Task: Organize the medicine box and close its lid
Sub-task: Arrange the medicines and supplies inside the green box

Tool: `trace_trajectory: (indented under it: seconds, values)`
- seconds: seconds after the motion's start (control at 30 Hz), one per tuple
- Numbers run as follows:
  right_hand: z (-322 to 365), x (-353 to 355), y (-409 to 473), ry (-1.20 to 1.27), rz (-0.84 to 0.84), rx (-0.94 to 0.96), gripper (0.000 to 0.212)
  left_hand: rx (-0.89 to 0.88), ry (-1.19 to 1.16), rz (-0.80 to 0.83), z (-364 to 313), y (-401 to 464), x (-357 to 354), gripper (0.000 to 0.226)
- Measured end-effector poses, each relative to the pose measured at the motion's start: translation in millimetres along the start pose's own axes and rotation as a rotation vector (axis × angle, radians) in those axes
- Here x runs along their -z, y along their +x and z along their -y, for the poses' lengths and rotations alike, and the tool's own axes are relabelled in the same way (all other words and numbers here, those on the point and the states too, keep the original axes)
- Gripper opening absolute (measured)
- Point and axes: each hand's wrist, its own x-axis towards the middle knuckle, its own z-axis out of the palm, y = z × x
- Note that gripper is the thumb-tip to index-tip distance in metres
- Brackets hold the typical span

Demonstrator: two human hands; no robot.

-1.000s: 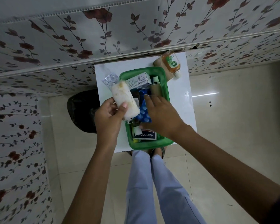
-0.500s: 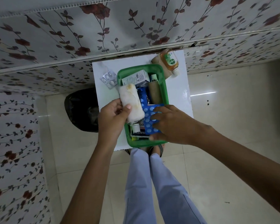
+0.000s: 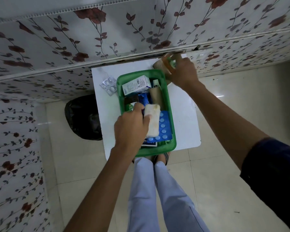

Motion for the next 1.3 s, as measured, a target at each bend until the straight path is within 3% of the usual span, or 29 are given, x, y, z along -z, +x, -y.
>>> trace_trajectory:
  seconds: [0.13, 0.2, 0.27, 0.4, 0.47, 0.63, 0.8, 0.93, 1.1, 1.23, 1.3]
  values:
    - [7, -14, 7, -0.09, 0.089, 0.064, 0.055, -0.138, -0.227, -0.364, 17, 15, 18, 0.016]
    - [7, -14, 7, -0.17, 0.084, 0.092, 0.056, -0.077, -0.323, -0.461, 33, 33, 20, 0.017]
    - [7, -11, 4, -0.224, 0.085, 0.111, 0.056, 0.057, -0.388, -0.445, 54, 55, 16, 0.019]
    - [5, -7, 5, -0.252, 0.085, 0.047, 0.055, 0.272, -0.277, -0.194, 91, 91, -3, 0.029]
    - [5, -5, 6, -0.276, 0.081, 0.007, 0.05, 0.311, -0.225, -0.087, 98, 103, -9, 0.038]
    - [-3, -4, -2, -0.211, 0.046, -0.018, 0.054, 0.323, -0.115, -0.041, 103, 124, -15, 0.054]
    - [-14, 4, -10, -0.03, -0.074, -0.086, 0.053, 0.289, -0.106, -0.016, 99, 122, -15, 0.017]
    - [-14, -6, -16, -0.077, 0.03, -0.068, 0.043, 0.332, -0.216, -0.014, 101, 114, -16, 0.012]
    - [-19, -8, -16, 0.23, 0.061, -0.073, 0.045, 0.576, -0.602, -0.161, 102, 103, -10, 0.008]
    - [-21, -6, -21, 0.584, 0.071, -0.209, 0.039, 0.617, -0.801, -0.251, 103, 85, -7, 0.009]
    - [-21, -3, -22, 0.74, 0.167, -0.242, 0.038, 0.618, -0.862, -0.253, 103, 80, -7, 0.011]
